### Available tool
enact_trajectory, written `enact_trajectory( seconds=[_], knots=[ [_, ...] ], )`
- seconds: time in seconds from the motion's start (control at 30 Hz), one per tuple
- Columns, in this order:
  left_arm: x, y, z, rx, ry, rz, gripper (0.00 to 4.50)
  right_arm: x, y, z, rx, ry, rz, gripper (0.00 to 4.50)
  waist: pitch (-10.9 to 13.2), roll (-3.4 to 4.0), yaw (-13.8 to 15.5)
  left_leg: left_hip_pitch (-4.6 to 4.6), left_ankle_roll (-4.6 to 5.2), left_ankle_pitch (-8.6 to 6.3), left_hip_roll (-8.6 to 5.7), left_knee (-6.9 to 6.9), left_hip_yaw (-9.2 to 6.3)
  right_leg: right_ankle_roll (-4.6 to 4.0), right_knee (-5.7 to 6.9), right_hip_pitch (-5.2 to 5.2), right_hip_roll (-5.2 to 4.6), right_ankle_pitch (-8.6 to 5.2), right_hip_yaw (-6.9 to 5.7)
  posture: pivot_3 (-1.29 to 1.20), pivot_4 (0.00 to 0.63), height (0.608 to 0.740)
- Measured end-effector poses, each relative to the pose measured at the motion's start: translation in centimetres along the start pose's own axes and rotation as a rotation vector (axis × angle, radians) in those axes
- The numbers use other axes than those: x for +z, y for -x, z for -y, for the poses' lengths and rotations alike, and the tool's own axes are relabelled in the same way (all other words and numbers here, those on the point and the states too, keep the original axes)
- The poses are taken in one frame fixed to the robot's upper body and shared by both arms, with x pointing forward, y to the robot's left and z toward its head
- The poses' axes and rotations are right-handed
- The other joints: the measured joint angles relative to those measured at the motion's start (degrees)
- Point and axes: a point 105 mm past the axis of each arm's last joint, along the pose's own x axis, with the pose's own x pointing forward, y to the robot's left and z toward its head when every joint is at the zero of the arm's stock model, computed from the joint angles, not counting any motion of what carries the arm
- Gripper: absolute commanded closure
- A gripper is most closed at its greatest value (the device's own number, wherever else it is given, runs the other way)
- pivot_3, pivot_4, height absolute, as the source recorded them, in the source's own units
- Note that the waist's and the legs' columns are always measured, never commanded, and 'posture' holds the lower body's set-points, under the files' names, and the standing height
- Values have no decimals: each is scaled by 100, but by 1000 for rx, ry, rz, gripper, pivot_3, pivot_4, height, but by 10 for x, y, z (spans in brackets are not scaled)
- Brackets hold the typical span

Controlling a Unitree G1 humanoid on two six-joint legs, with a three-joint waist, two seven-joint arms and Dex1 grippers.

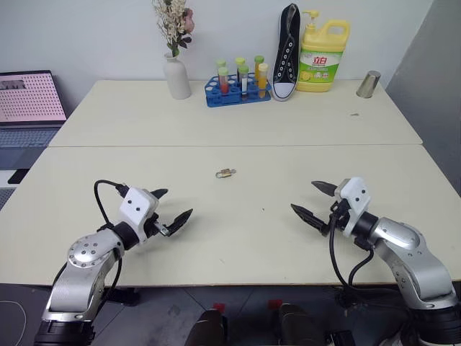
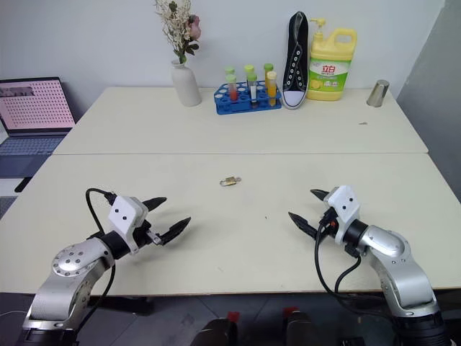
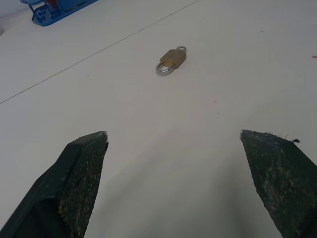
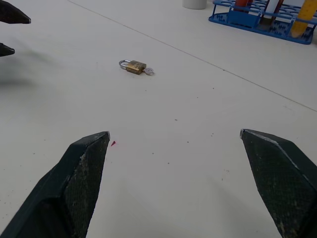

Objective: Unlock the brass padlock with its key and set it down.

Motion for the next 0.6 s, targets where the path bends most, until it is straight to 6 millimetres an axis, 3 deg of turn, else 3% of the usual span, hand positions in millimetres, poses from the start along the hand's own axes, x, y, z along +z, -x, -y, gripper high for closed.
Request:
enact_trajectory(
  seconds=[0.6],
  knots=[
    [10, 1, 5, -41, -7, 23, 0, -3, -9, -10, 23, 6, -6, 78, 0, 0, 1, 0, 0, 0, 1, 0, 0, 0, 0, -1, 0, 0, -1, 0, 150, 740]
  ],
)
